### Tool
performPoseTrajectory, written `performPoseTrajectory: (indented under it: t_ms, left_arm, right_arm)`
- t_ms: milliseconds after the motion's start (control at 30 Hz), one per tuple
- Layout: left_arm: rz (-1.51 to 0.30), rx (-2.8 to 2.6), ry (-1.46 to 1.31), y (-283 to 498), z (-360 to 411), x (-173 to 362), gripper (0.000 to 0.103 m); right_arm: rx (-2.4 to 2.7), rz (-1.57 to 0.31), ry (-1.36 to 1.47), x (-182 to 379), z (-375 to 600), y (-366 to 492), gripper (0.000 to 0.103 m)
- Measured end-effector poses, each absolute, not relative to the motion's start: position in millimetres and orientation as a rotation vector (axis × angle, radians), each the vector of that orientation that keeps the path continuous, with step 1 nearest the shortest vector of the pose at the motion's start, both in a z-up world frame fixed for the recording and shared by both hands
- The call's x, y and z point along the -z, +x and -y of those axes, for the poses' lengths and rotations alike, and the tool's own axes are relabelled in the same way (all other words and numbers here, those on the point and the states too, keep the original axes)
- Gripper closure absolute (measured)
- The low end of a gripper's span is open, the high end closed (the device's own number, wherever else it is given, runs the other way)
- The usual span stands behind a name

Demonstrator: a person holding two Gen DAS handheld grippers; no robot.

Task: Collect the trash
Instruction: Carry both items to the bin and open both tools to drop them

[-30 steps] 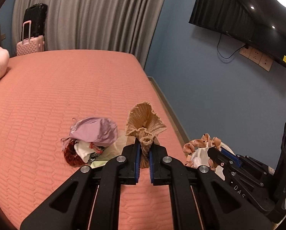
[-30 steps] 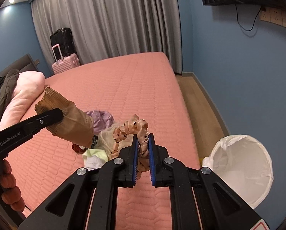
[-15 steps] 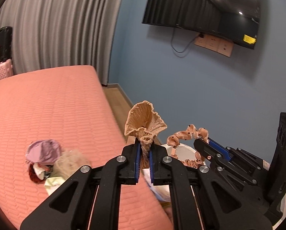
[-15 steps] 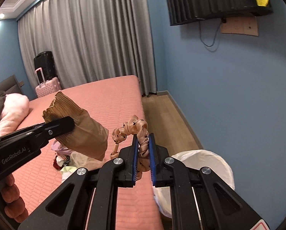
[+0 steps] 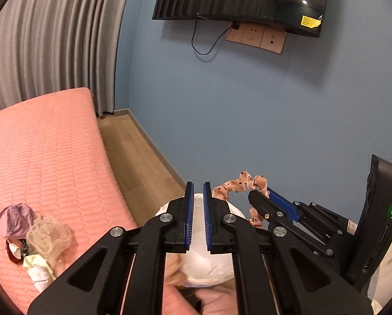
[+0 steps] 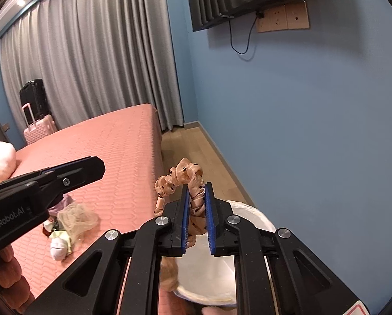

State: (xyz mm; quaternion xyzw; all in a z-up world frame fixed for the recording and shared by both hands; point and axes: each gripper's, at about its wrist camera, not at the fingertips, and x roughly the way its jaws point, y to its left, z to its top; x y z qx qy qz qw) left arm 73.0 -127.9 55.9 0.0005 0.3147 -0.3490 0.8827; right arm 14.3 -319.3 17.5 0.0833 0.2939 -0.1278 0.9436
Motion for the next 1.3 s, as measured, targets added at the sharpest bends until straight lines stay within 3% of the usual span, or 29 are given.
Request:
performPoseTrajectory:
  t_ms: [167,200,233,300,433,700,767,867,967,1033,1100,1300]
  left_arm:
    - [-0.68,0.713,-0.011,80.3,134.7,-52.7,0.091]
    - [-0.68,0.699,-0.01,80.4,132.3,-50.5,0.078]
    - [-0.681,0.676,-0.008,80.5,128.6,-47.9,0.054]
    - [-0.683,0.619,-0.02,78.5,118.1,-40.1,0.027]
    - [-0.763,0.596,-0.036,75.3,94.2,-5.2,0.025]
    - [-0.994,0.536,-0.038,72.9,80.8,93.6,0.026]
    - [-1.046,0.53,-0.044,72.2,82.9,114.9,0.027]
    - [-1.105,0.538,-0.037,73.5,90.9,140.3,0.043]
    - [-1.166,0.554,-0.043,76.1,93.0,161.2,0.07]
    - [-1.185,0.568,-0.057,76.7,94.6,166.6,0.096]
    - [-1.178,0.579,-0.057,77.2,96.1,164.5,0.101]
    - [-1.06,0.646,-0.053,71.9,97.4,116.1,0.102]
  right_arm:
    - [0.283,-0.628,0.184,-4.1,335.9,23.9,0.088]
    - [0.284,-0.636,0.185,-0.7,337.2,26.2,0.088]
    - [0.283,-0.646,0.184,3.4,338.0,29.3,0.088]
    - [0.28,-0.668,0.183,12.0,338.7,35.9,0.086]
    - [0.286,-0.698,0.185,31.9,330.6,34.9,0.075]
    - [0.28,-0.727,0.227,52.2,321.8,21.8,0.071]
    - [0.275,-0.738,0.233,56.8,318.4,18.5,0.071]
    - [0.261,-0.762,0.24,66.1,310.9,13.6,0.071]
    - [0.249,-0.78,0.238,70.2,304.9,11.4,0.071]
    - [0.241,-0.787,0.241,71.7,301.8,9.4,0.071]
    - [0.241,-0.787,0.238,71.7,299.0,7.5,0.071]
    - [0.246,-0.775,0.248,64.8,299.0,2.7,0.071]
